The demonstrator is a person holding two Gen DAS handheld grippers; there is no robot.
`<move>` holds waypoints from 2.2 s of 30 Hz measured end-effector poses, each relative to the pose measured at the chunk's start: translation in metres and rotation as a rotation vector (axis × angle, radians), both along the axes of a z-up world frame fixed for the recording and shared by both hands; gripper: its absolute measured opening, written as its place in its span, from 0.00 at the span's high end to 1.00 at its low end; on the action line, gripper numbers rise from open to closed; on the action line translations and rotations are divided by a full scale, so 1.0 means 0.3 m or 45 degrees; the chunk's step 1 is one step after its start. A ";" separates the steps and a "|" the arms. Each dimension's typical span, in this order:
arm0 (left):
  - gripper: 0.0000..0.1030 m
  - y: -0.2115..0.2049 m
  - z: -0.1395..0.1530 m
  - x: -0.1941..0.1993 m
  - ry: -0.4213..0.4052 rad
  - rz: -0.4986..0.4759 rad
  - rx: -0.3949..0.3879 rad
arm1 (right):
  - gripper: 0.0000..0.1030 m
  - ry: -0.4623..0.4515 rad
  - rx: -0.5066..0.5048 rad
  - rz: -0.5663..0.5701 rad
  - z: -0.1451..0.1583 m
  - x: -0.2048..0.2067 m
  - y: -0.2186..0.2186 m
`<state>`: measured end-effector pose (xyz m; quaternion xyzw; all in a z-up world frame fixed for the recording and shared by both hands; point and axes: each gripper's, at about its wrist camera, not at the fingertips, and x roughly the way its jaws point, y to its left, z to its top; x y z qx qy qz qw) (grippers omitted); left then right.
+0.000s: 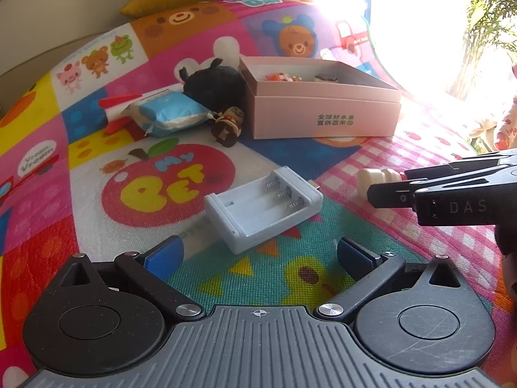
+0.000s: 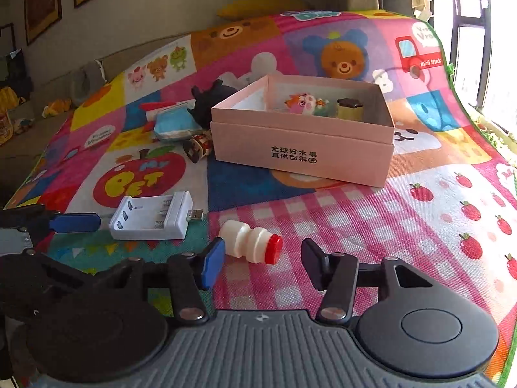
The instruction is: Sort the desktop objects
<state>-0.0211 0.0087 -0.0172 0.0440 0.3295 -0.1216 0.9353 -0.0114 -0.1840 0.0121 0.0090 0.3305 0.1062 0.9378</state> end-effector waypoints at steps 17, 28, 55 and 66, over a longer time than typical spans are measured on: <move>0.00 -0.010 0.003 0.001 0.008 0.023 0.021 | 0.72 -0.029 -0.076 -0.076 -0.009 -0.082 -0.069; 0.00 -0.006 0.001 0.000 0.008 0.023 0.021 | 0.47 -0.127 -0.296 -0.212 -0.001 -0.104 -0.103; 0.00 -0.004 0.001 -0.001 0.007 0.024 0.020 | 0.59 -0.037 -0.130 0.057 -0.025 -0.058 -0.100; 0.00 -0.105 0.026 0.071 0.073 0.007 0.011 | 0.59 -0.109 -0.070 -0.041 -0.013 -0.153 -0.126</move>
